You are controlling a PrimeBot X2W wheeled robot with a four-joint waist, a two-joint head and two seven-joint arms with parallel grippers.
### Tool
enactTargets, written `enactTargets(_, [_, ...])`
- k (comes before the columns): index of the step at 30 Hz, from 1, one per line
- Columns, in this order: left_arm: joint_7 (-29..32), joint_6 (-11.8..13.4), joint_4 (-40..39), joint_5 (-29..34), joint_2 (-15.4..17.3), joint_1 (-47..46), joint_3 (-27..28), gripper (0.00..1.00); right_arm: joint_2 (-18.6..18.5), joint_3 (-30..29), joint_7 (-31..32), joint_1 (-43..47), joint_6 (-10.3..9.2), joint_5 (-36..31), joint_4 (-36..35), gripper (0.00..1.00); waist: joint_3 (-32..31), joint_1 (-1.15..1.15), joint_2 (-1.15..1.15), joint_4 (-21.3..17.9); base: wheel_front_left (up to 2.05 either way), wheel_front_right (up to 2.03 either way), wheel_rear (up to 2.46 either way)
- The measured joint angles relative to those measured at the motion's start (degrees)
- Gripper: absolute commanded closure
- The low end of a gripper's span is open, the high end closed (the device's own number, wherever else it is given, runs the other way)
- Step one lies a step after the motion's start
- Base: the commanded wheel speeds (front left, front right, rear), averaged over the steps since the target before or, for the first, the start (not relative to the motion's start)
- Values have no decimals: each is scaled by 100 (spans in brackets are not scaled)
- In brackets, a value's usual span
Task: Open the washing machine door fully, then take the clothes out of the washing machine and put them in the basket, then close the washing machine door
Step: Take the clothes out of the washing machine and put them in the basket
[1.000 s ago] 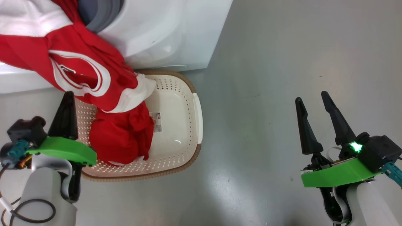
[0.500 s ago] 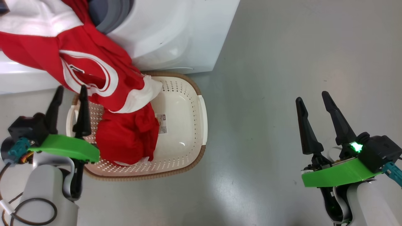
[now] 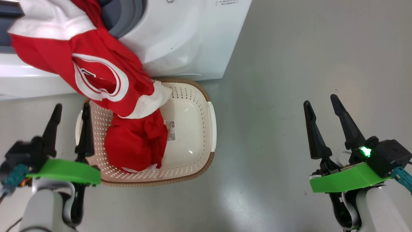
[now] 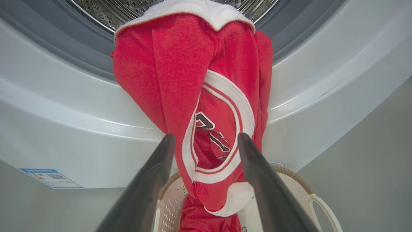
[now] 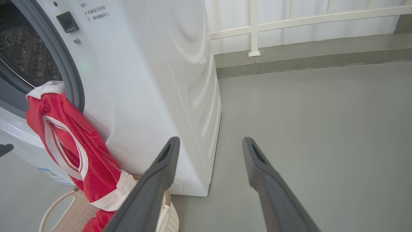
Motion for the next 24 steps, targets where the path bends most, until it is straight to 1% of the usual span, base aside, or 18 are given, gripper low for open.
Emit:
enactTargets(8, [0, 0, -650, -10, -125, 698, 218, 0, -4, -1, 0, 46, 0, -10, 19, 0, -120, 0, 0, 24, 0, 0, 0])
enactTargets(15, [-1, 0, -1184, 55, -137, 1193, 278, 0, -7, -1, 0, 154, 0, -12, 30, 0, -173, 0, 0, 59, 0, 0, 0])
enactTargets(24, [0, 0, -1400, 107, -197, 1291, 303, 0, -7, -2, 0, 154, 0, -13, 40, 0, -187, 0, 0, 98, 0, 0, 0])
